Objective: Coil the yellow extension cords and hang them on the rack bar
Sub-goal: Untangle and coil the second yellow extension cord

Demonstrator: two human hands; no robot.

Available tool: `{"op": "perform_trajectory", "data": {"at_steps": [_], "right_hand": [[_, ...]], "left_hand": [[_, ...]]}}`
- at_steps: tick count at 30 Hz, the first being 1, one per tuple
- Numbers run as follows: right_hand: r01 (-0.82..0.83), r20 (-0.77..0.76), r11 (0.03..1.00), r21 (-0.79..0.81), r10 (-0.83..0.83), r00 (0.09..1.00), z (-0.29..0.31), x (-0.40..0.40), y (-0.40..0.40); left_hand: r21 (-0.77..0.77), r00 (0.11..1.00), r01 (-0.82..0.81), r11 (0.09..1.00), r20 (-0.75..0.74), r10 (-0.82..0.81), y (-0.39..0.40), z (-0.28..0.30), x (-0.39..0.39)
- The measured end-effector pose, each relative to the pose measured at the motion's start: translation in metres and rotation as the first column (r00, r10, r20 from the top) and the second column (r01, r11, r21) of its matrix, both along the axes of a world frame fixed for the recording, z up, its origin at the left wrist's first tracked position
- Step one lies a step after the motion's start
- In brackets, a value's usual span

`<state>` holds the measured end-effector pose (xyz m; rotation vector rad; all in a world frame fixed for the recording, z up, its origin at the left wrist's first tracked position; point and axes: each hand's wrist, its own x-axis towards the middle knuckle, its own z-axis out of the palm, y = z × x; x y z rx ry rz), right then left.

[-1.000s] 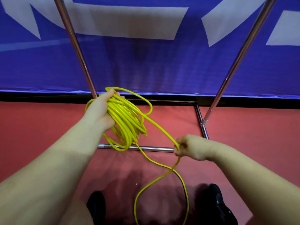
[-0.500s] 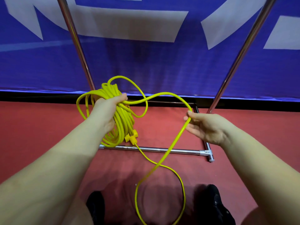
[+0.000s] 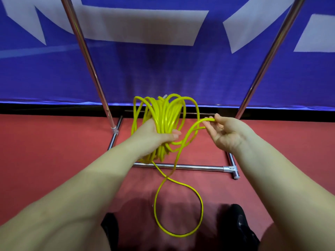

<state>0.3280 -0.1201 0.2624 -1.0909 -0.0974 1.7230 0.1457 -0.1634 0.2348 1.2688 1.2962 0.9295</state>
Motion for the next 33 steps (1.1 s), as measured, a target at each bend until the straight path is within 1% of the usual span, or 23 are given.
{"op": "perform_trajectory", "data": {"at_steps": [5,11,13,14,15,16,17,18,19,20,21,22,23,24,25,27,28,29,30,31,33], "right_hand": [[0.009,-0.071,1.000,-0.020,-0.010,0.997,-0.002,-0.007,0.006],[0.020,-0.121,1.000,0.000,-0.020,0.992,-0.004,-0.009,0.011],[-0.010,-0.077,0.999,0.032,0.013,0.997,0.000,-0.011,0.007],[-0.065,-0.016,0.996,0.058,0.066,0.998,0.003,-0.013,0.004],[-0.153,0.086,0.984,0.089,0.145,0.986,0.005,-0.015,0.000],[-0.273,0.241,0.955,0.111,0.241,0.940,0.007,-0.017,-0.004],[-0.414,0.439,0.903,0.111,0.329,0.836,0.007,-0.019,-0.009],[-0.553,0.637,0.830,0.080,0.384,0.668,0.006,-0.022,-0.015],[-0.666,0.789,0.745,0.028,0.393,0.472,0.002,-0.025,-0.022],[-0.756,0.887,0.654,-0.035,0.368,0.278,-0.002,-0.029,-0.029],[-0.824,0.943,0.558,-0.102,0.319,0.099,-0.009,-0.032,-0.034],[-0.868,0.967,0.467,-0.167,0.251,-0.051,-0.017,-0.035,-0.038],[-0.892,0.973,0.401,-0.210,0.179,-0.148,-0.025,-0.038,-0.040],[-0.904,0.974,0.367,-0.221,0.123,-0.188,-0.032,-0.041,-0.041],[-0.911,0.978,0.354,-0.210,0.087,-0.191,-0.036,-0.042,-0.042],[-0.923,0.988,0.353,-0.153,0.074,-0.136,-0.037,-0.042,-0.040],[-0.926,0.990,0.354,-0.130,0.097,-0.102,-0.037,-0.040,-0.038],[-0.931,0.987,0.339,-0.132,0.137,-0.090,-0.037,-0.038,-0.038],[-0.941,0.977,0.297,-0.162,0.179,-0.112,-0.038,-0.035,-0.039],[-0.946,0.962,0.237,-0.220,0.216,-0.169,-0.040,-0.031,-0.041],[-0.928,0.917,0.126,-0.350,0.246,-0.313,-0.044,-0.024,-0.044]], "left_hand": [[-0.043,0.992,0.118,0.992,0.049,-0.116,-0.010,0.000,0.014],[-0.128,0.982,0.090,0.988,0.177,-0.067,-0.013,0.001,0.018],[-0.148,0.977,0.071,0.986,0.211,-0.039,-0.010,0.003,0.014],[-0.153,0.972,0.050,0.987,0.234,-0.012,-0.008,0.004,0.013],[-0.162,0.965,0.013,0.987,0.259,0.030,-0.006,0.005,0.011],[-0.174,0.954,-0.030,0.984,0.288,0.080,-0.004,0.006,0.009],[-0.194,0.937,-0.078,0.978,0.321,0.138,-0.002,0.007,0.008],[-0.215,0.914,-0.128,0.968,0.353,0.199,0.001,0.008,0.006],[-0.238,0.891,-0.177,0.955,0.374,0.258,0.003,0.009,0.005],[-0.256,0.868,-0.220,0.941,0.388,0.309,0.005,0.009,0.003],[-0.274,0.849,-0.255,0.927,0.396,0.350,0.008,0.008,0.001],[-0.289,0.833,-0.281,0.915,0.400,0.382,0.009,0.008,-0.002],[-0.302,0.823,-0.299,0.905,0.399,0.405,0.010,0.008,-0.003],[-0.311,0.815,-0.312,0.898,0.398,0.421,0.011,0.007,-0.005],[-0.319,0.809,-0.324,0.891,0.396,0.435,0.011,0.006,-0.006],[-0.331,0.788,-0.346,0.878,0.405,0.464,0.011,0.006,-0.008],[-0.342,0.771,-0.357,0.869,0.418,0.481,0.012,0.006,-0.010],[-0.357,0.747,-0.368,0.859,0.436,0.502,0.014,0.007,-0.014],[-0.371,0.721,-0.381,0.847,0.455,0.523,0.015,0.008,-0.018],[-0.381,0.696,-0.394,0.836,0.471,0.542,0.017,0.009,-0.023],[-0.381,0.666,-0.423,0.822,0.485,0.567,0.021,0.009,-0.033]]}}
